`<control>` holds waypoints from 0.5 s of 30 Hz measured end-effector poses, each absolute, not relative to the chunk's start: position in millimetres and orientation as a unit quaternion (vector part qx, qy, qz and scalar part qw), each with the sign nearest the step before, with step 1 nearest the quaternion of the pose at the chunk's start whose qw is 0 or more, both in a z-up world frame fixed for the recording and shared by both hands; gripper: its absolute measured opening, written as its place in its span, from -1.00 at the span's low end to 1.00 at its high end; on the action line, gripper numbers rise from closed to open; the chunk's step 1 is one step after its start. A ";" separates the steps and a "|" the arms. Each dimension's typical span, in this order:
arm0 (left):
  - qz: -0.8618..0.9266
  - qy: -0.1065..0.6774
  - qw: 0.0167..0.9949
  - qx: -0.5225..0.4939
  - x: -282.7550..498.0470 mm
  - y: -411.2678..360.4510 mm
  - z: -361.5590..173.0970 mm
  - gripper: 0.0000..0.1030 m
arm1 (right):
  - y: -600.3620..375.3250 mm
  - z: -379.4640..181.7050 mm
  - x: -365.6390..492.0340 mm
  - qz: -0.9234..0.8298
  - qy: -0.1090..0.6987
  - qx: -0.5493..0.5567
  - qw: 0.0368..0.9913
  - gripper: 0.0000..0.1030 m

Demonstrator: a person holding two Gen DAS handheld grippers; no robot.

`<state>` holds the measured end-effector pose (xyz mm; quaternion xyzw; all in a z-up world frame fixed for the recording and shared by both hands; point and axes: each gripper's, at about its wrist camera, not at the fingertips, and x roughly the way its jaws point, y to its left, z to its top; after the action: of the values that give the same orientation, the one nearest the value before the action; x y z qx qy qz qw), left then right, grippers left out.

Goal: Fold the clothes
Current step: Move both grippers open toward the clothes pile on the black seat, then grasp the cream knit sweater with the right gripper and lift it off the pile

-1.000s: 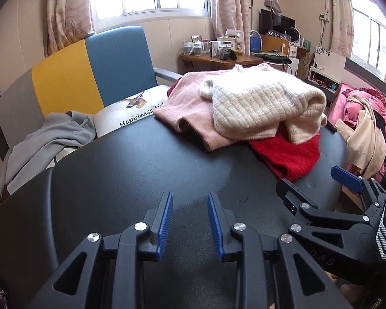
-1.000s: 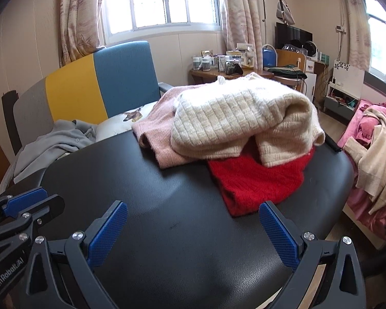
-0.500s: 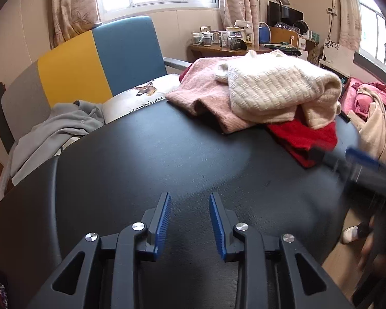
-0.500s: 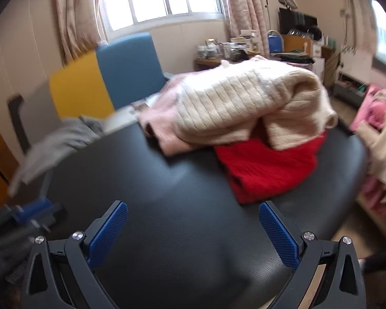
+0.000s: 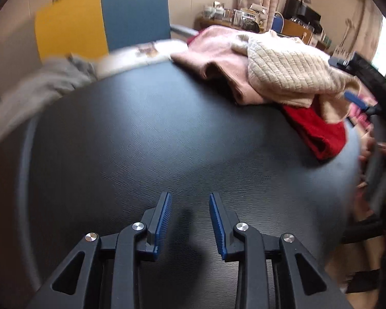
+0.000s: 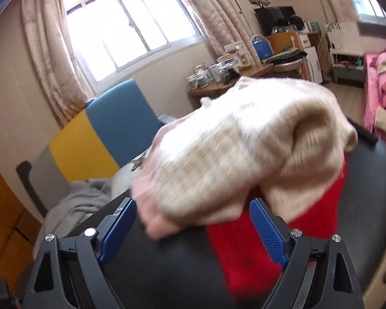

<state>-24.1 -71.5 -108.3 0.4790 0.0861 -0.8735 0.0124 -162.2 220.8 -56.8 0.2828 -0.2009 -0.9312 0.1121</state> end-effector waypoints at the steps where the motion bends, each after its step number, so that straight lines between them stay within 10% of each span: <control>1: -0.875 0.105 0.023 0.472 -28.0 -78.2 -108.1 -0.40 | 225.3 -57.1 -171.5 -0.932 -0.208 0.282 0.092 0.72; 9: -0.893 0.186 0.124 0.391 -49.1 -134.5 -93.5 -0.30 | 265.3 -59.7 -207.3 -0.929 -0.272 0.252 0.019 0.63; 11: -0.890 0.206 0.147 0.379 -49.1 -157.3 -92.1 -0.28 | 265.6 -63.1 -225.8 -0.924 -0.268 0.270 0.020 0.19; 12: -0.885 0.223 0.157 0.377 -47.2 -170.8 -92.7 -0.27 | 263.8 -66.3 -235.0 -0.921 -0.268 0.281 0.022 -0.40; 15: -0.869 0.270 0.184 0.372 -41.9 -210.1 -94.3 -0.21 | 254.3 -64.4 -237.4 -0.918 -0.253 0.297 0.066 -0.62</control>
<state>-41.9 -210.1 -94.3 0.3717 0.2697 -0.8689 0.1845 -237.4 254.3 -64.4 0.2969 -0.2531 -0.9184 0.0657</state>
